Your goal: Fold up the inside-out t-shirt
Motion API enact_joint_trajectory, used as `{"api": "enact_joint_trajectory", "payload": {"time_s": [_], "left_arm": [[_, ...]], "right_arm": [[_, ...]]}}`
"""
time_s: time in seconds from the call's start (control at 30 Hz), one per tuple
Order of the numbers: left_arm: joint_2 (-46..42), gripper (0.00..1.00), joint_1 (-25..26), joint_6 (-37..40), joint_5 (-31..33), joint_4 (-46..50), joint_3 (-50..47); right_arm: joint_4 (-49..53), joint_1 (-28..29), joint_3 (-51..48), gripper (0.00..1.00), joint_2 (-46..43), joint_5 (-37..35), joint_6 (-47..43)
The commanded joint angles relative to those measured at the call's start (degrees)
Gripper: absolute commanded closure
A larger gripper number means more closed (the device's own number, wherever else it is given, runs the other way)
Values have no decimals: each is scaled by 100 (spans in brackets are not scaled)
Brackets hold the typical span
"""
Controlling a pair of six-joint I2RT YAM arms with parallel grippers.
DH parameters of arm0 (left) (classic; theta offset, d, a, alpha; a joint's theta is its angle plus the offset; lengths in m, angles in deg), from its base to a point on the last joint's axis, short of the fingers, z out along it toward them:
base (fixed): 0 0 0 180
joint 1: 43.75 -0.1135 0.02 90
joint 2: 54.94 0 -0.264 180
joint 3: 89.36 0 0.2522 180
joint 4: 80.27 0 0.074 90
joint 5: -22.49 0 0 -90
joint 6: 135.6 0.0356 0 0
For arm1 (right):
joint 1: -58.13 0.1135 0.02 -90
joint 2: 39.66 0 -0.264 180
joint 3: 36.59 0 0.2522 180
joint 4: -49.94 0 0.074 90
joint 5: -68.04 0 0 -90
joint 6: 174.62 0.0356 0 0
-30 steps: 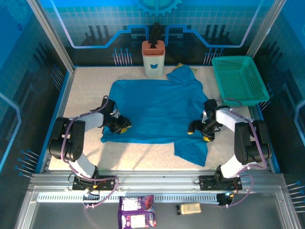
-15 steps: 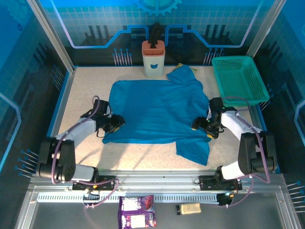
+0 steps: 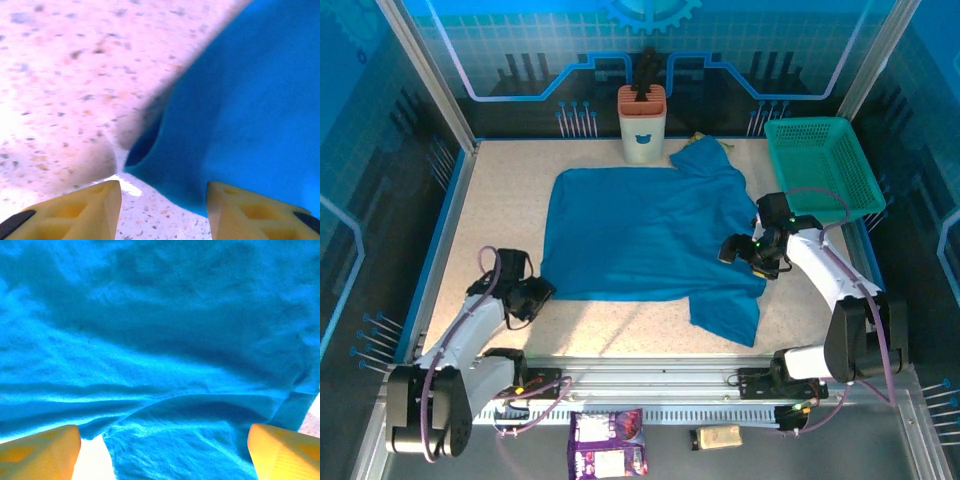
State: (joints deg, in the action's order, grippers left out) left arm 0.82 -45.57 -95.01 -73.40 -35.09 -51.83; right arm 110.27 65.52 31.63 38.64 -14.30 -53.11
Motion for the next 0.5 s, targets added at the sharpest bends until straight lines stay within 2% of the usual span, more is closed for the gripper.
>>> {"api": "enact_joint_trajectory", "payload": {"time_s": [0.0, 0.13, 0.47], "left_arm": [[-165, 49, -263, -297, -259, -104, -203], [-154, 51, -403, -354, -359, -276, -249], [-110, 71, -821, -113, -625, -504, -268]], "right_arm": [[317, 124, 184, 13, -146, -72, -22], [336, 190, 177, 13, -199, -74, 11], [473, 328, 153, 14, -436, -171, 154]]}}
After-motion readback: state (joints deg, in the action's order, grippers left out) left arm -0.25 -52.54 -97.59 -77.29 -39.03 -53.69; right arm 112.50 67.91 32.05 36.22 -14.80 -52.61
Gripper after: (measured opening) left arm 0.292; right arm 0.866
